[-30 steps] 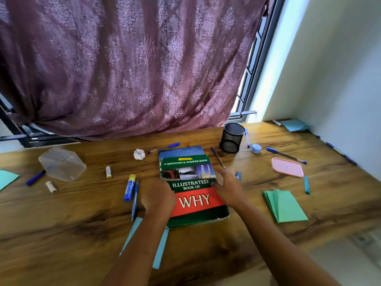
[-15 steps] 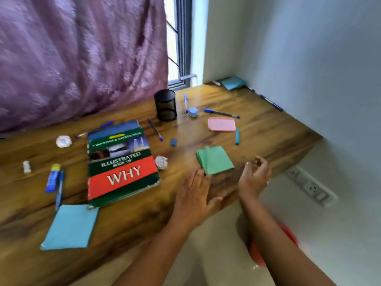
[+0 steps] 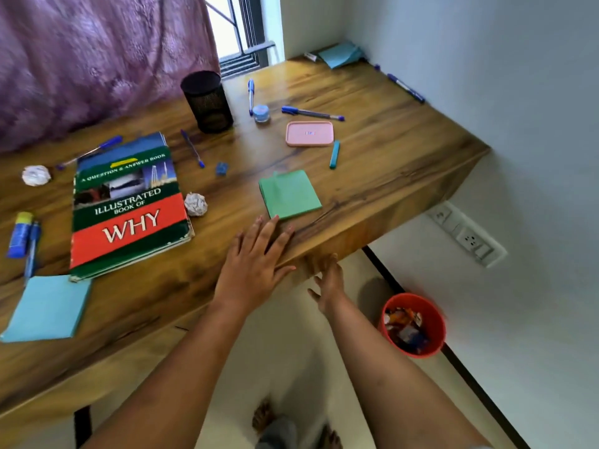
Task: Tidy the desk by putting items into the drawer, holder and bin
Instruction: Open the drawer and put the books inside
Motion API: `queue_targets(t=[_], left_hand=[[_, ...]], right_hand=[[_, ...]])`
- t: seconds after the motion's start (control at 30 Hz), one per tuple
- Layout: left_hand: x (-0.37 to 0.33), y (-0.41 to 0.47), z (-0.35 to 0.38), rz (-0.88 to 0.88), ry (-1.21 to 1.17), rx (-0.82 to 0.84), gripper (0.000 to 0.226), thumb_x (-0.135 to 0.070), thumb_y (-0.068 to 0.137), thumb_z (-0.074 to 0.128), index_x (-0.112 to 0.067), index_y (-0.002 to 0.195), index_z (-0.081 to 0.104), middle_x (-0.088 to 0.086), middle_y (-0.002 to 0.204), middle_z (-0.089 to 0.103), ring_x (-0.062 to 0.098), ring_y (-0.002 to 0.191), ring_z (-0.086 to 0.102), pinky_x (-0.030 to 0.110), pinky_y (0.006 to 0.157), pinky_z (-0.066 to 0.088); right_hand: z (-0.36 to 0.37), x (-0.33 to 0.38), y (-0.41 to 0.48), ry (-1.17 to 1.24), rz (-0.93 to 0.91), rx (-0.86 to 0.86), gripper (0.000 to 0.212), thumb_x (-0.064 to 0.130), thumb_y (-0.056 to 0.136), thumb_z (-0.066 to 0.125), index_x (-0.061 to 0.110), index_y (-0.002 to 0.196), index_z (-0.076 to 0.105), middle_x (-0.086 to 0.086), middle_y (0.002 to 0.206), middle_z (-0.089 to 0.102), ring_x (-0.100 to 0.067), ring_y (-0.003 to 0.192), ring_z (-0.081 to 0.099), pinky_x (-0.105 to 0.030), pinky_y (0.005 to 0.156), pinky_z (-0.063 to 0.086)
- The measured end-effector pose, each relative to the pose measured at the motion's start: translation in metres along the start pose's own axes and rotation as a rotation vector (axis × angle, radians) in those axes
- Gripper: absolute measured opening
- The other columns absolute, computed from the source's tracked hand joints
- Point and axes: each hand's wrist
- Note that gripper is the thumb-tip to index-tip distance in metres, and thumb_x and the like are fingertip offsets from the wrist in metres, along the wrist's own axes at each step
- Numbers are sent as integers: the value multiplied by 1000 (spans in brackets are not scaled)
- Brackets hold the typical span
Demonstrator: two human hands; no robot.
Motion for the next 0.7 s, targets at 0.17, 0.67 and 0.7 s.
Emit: queue_targets(t=[0.17, 0.67, 0.7], left_hand=[[1, 0, 1, 4, 46, -12, 67, -62, 92, 18, -30, 151, 17, 7, 156, 25, 28, 144, 21, 49, 113, 26], [0, 0, 2, 8, 22, -56, 66, -60, 91, 26, -27, 148, 25, 10, 153, 30, 31, 141, 27, 52, 112, 26], [-1, 1, 2, 7, 17, -54, 66, -60, 91, 26, -27, 148, 26, 10, 153, 29, 31, 141, 27, 52, 112, 26]], right_hand=[[10, -6, 12, 180, 69, 54, 68, 64, 94, 16, 25, 148, 28, -1, 151, 36, -26, 137, 35, -50, 105, 28], [-2, -15, 21, 253, 103, 164, 85, 81, 82, 19, 29, 148, 27, -1, 149, 40, -20, 135, 39, -40, 105, 34], [-3, -15, 21, 250, 106, 162, 85, 81, 82, 18, 29, 148, 27, 0, 149, 40, -19, 135, 39, -40, 104, 34]])
Point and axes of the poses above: each hand's wrist, its own y-axis towards the middle knuckle, its own z-axis out of the palm, x = y × z
